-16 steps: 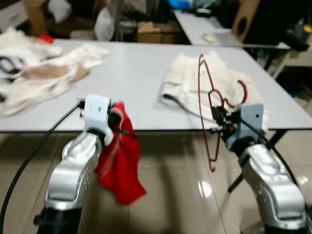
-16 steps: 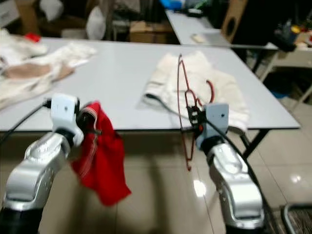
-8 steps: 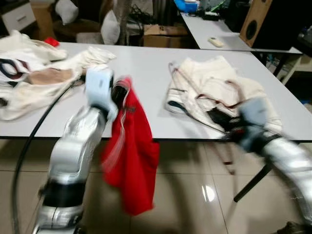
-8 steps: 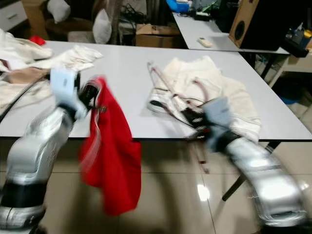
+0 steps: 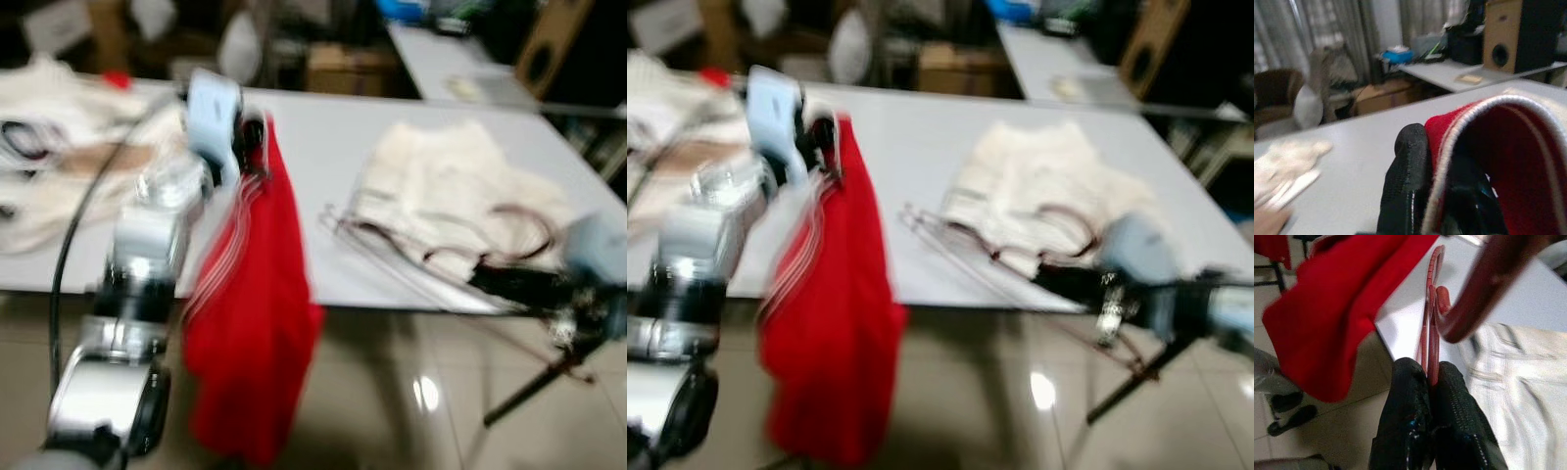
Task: Hang hanger
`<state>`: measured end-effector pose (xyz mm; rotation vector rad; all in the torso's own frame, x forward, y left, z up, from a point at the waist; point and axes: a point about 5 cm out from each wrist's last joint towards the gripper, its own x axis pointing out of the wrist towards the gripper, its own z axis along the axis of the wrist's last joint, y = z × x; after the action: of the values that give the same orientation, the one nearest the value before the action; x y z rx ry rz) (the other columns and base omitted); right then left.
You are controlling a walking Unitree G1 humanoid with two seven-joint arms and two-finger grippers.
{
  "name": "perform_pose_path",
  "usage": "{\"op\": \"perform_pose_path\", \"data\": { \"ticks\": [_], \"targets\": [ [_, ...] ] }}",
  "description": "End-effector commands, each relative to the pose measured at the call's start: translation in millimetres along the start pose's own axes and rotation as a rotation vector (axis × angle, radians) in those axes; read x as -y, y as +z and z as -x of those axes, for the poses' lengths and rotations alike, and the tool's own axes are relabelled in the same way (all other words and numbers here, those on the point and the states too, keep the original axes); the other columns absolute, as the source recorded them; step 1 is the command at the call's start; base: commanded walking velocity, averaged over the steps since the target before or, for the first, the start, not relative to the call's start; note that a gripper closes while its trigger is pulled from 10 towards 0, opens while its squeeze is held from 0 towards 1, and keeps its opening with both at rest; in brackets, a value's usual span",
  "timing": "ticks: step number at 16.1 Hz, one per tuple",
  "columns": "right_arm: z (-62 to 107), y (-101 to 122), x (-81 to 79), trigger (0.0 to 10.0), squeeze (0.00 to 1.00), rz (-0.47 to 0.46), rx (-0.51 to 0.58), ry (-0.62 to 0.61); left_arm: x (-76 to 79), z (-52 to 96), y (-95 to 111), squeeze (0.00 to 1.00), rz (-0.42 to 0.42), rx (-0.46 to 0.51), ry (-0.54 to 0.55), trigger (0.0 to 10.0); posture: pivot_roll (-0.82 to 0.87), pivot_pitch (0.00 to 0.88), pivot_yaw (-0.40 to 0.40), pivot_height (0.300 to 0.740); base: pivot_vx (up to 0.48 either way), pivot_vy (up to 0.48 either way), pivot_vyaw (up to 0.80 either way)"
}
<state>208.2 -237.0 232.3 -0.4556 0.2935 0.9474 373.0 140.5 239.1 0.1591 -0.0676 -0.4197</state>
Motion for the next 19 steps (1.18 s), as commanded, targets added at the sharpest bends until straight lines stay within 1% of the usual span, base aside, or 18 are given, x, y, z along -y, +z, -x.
{"op": "perform_pose_path", "data": {
  "ticks": [1,15,16,17,18,19],
  "targets": [
    [0.1,6,-2.7,10.0,0.0,0.016,0.018,0.026,2.0,-2.7,12,0.0,-0.034,0.045,-0.015,10.0,-0.06,0.0,-0.042,0.74,0.349,0.0,0.0],
    [0.1,6,-2.7,10.0,0.0,0.016,0.018,0.026,2.0,-2.7,12,0.0,-0.034,0.045,-0.015,10.0,-0.06,0.0,-0.042,0.74,0.349,0.0,0.0],
    [4.4,7,-2.6,10.0,0.0,0.019,0.015,0.046,-1.5,-7.9,13,0.0,-0.039,0.047,-0.02,10.0,-0.06,0.0,-0.042,0.74,0.349,0.0,0.0],
    [28.8,18,31.4,10.0,0.0,0.12,-0.004,-0.175,-8.2,-27.6,-15,0.0,-0.179,-0.135,-0.018,10.0,-0.1,0.0,-0.01,0.74,0.0,0.0,0.0],
    [37.3,18,48.7,10.0,0.0,0.164,-0.033,-0.327,-9.4,-30.5,-18,0.0,-0.182,-0.151,-0.036,10.0,-0.11,0.0,-0.002,0.74,0.0,0.0,0.0],
    [34.7,15,50.9,10.0,0.0,0.143,-0.034,-0.361,-8.3,-29.3,-11,0.0,-0.115,-0.101,-0.052,10.0,-0.11,0.0,0.002,0.74,0.0,0.0,0.0]
  ]
}}
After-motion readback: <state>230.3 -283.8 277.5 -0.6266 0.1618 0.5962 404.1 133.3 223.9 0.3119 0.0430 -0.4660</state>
